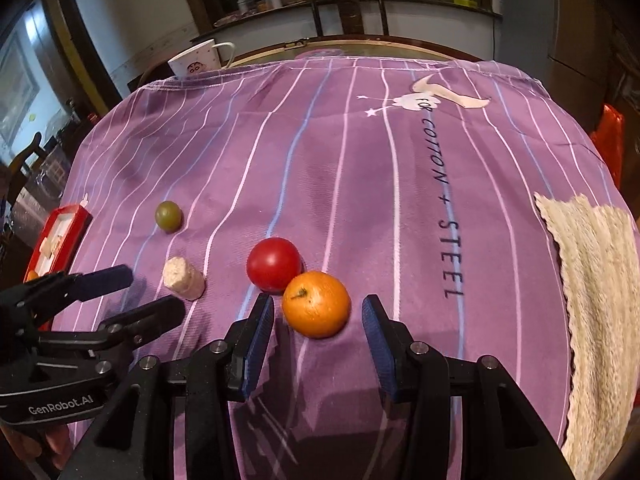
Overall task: Organize fruits
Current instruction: 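Grasp the last bread piece with the left tool while the right tool grasps the orange, then carry the bread piece and orange over the tray with both tools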
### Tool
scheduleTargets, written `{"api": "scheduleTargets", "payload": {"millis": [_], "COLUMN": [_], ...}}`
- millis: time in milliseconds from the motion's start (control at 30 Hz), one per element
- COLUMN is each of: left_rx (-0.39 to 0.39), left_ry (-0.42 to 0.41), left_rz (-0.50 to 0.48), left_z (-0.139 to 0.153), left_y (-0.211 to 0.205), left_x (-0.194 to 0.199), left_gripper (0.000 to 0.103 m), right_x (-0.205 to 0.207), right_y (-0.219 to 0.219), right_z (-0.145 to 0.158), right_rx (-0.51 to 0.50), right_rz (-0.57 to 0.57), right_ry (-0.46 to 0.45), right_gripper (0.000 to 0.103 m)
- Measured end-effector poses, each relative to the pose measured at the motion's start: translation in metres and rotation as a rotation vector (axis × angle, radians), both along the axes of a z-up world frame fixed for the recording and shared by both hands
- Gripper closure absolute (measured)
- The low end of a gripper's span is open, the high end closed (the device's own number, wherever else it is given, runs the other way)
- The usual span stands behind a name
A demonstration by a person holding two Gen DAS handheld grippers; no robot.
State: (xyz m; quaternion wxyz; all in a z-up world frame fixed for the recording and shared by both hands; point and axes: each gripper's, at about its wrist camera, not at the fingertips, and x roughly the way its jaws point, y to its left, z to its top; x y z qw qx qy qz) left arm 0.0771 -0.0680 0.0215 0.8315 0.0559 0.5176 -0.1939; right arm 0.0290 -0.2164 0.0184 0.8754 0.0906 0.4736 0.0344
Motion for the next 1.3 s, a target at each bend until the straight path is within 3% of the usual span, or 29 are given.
{"api": "scheduleTargets", "payload": {"millis": [133,333,400,467,800,1300], "left_rx": [0.002,0.004,-0.003,-0.023,-0.039,0.010], "left_ry": [0.017,0.012,0.017,0.033,0.035,-0.048], "left_rz": [-0.011,-0.015,-0.014,-0.018,0.011,0.103], "left_z": [-0.007,-0.010,-0.009,-0.009,0.003,0.046], "left_y": [-0.005,-0.010,-0.010,-0.010,0.001,0.046], "left_x": [0.007,0.007,0.007,0.007,-0.006,-0.052], "left_gripper": [0.055,0.061,0.067,0.080,0.080,0.080], "right_x": [0.005,0.007,0.007,0.007,0.002,-0.044], "right_y": [0.002,-0.001,0.000,0.000,-0.002,0.014], "right_z": [-0.004,-0.006,-0.006,-0.006,-0.003,0.010], "right_rx": [-0.006,-0.006,-0.008,-0.012,0.025,0.131], "right_rz": [0.012,-0.001,-0.003,-0.006,-0.036,-0.054], "right_ry": [0.002,0.005,0.006,0.006,0.014,0.043], "right_gripper": [0.053,0.058,0.058,0.059,0.065,0.065]}}
